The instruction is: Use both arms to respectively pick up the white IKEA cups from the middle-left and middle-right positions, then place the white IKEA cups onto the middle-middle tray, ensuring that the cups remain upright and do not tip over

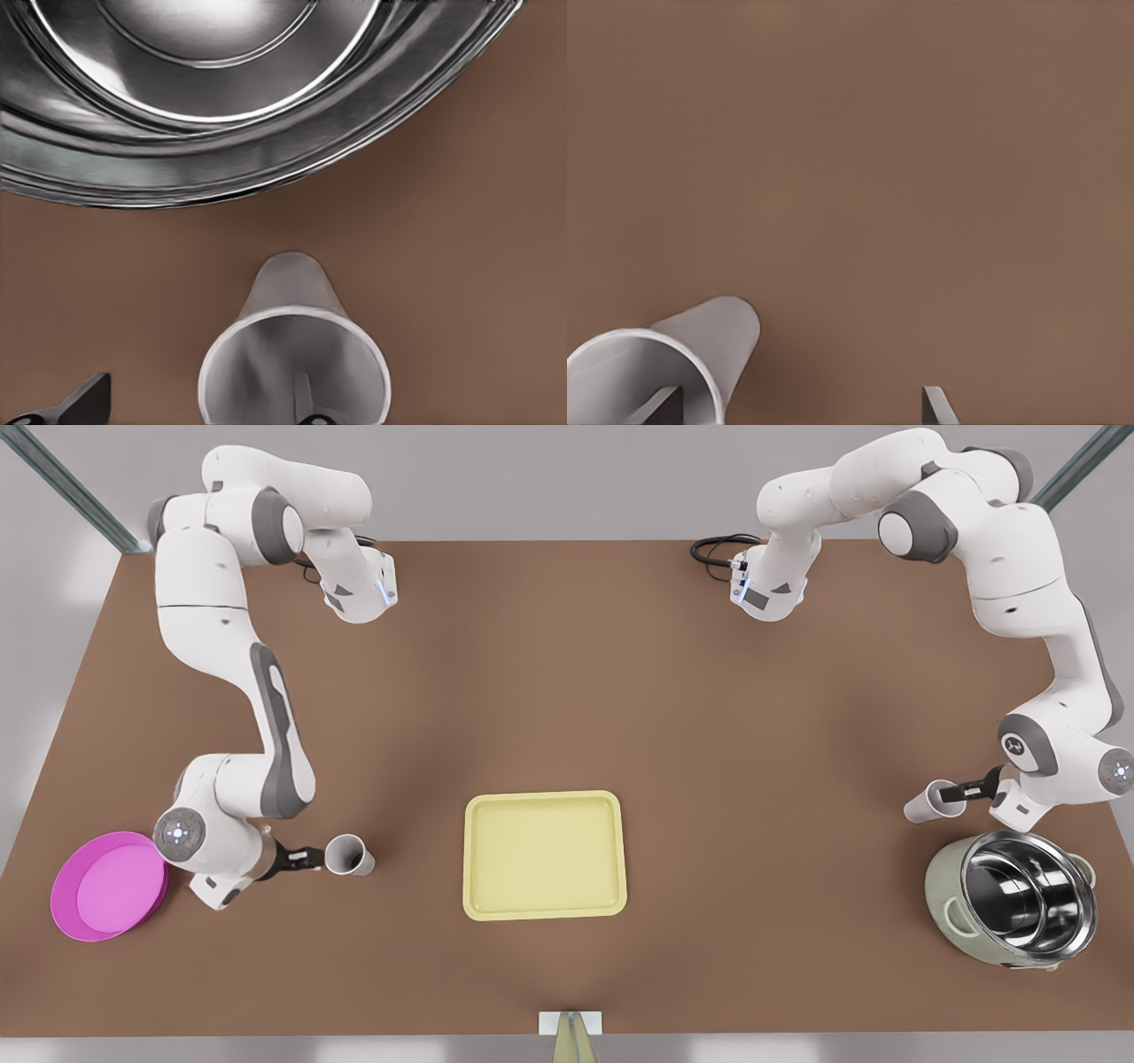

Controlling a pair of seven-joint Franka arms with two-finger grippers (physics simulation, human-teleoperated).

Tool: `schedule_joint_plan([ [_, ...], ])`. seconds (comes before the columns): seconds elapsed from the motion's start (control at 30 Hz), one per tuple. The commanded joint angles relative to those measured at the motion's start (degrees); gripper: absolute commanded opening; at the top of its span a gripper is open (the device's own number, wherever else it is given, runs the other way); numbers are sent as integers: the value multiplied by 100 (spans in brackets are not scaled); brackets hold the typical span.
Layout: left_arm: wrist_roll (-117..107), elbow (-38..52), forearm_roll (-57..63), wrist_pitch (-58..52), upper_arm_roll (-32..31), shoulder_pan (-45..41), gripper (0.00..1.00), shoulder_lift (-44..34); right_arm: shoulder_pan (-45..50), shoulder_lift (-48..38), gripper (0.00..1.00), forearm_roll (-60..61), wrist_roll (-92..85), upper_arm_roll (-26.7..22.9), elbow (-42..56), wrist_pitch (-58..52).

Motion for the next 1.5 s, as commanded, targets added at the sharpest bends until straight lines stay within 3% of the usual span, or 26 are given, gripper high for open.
schedule_joint_plan([
  [0.0,464,2,-46,174,-3,4,100,37,11,35,100,24,-20,15,-16,370],
  [0.1,464,2,-90,236,-3,4,100,161,55,35,100,41,-20,15,-130,422],
  [0.23,473,2,-81,166,-12,-5,50,161,117,-106,100,59,-29,111,-429,422],
  [0.3,482,2,-81,-106,-12,-5,32,134,117,-203,100,59,-73,111,-596,458],
  [0.37,482,11,-72,-168,-11,-22,25,117,108,-203,100,68,-73,111,-631,466],
  [0.53,-80,11,-37,-642,-12,-444,23,-375,108,-168,100,76,-73,111,-790,581],
  [0.73,-3472,116,-28,-1381,-64,-2597,24,-877,99,-62,100,85,-81,111,-1088,1143],
  [0.77,-4017,239,-28,-1399,-512,-2659,25,-859,99,-62,100,85,-73,111,-1115,1170],
  [0.83,-5106,590,-64,-1399,-1074,-2677,25,-710,90,-62,64,85,-81,111,-1124,1187],
  [1.0,-6681,2489,-55,-1328,-2464,-2677,25,529,108,-71,22,68,-134,111,-1115,1187],
  [1.17,-7639,3729,-37,-1012,-2754,-3309,25,1488,134,-132,21,59,-468,217,-842,1152],
  [1.47,-7929,3720,-64,-933,-2824,-3591,26,1874,187,-176,21,77,-565,999,-632,1187],
])
